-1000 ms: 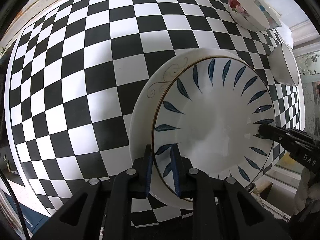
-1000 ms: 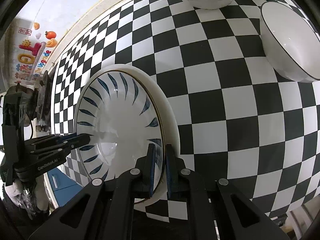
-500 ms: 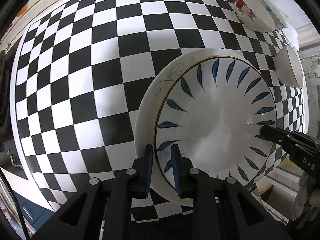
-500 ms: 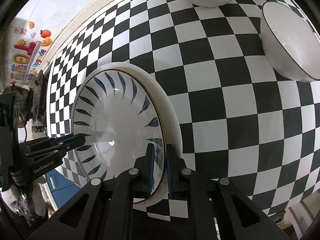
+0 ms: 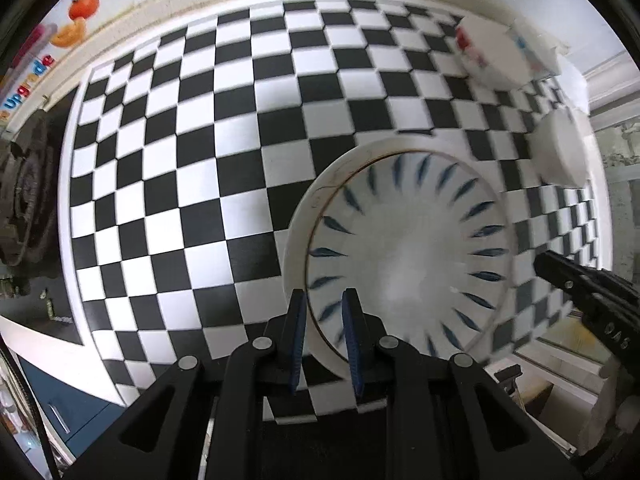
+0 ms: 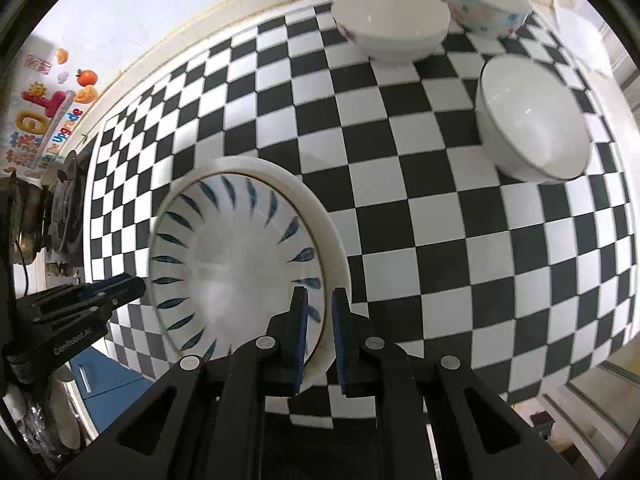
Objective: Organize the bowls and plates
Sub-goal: 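Carry the blue-striped plate with both tools and lower it onto the plate stack, then open both tools and lift them off the blue-striped plate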
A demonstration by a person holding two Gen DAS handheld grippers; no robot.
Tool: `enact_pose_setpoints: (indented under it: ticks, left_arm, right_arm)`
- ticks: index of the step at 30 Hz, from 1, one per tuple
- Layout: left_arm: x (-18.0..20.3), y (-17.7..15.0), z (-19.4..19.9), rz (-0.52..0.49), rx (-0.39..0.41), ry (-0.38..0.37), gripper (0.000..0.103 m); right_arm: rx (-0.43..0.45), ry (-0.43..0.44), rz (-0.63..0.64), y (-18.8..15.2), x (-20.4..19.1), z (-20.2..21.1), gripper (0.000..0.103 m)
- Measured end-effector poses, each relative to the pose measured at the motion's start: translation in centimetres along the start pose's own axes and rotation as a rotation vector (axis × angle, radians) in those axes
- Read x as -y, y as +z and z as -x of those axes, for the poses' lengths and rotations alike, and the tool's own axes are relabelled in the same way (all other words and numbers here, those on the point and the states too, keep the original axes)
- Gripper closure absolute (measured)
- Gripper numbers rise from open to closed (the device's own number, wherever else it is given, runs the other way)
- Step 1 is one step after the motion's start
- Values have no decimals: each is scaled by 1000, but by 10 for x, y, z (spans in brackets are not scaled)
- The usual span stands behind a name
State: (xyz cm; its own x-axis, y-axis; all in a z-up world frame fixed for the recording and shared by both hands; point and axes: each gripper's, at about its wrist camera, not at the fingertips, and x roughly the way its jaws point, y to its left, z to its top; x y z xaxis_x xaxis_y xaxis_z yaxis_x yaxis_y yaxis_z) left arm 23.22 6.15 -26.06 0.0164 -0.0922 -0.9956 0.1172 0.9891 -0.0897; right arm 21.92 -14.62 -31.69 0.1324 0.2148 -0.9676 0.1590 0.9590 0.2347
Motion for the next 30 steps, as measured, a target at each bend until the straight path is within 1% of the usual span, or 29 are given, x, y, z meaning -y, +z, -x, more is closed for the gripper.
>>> enact_pose_setpoints:
  ticks: [3, 5, 8, 13, 16, 20, 23, 30]
  left_arm:
    - [9, -9, 39, -11, 59, -12, 86]
    - [12, -14, 61, -16, 89, -24, 85]
    - [19, -22, 86, -25, 130, -18, 85]
    - [21, -35, 122, -21, 165, -29, 85]
    - [24, -42, 132, -20, 166, -47, 85]
    - [29, -52, 154, -37, 188, -53, 85]
    - [31, -56, 166, -45, 198, -48, 85]
    - [26, -65, 177, -36, 202, -29, 85]
  right_arm:
    - [33, -4, 16, -8, -13, 30, 88]
    - [52, 6, 26, -14, -22, 51, 85]
    - [90, 4, 44, -24, -33, 83, 82]
    - [138, -20, 69, -39, -49, 131, 78]
    - [155, -20, 84, -48, -57, 154, 78]
    - [168, -7, 94, -57, -65, 175, 78]
    - [175, -18, 106, -61, -68, 185, 78]
    - [178, -23, 112, -68, -70, 197, 78]
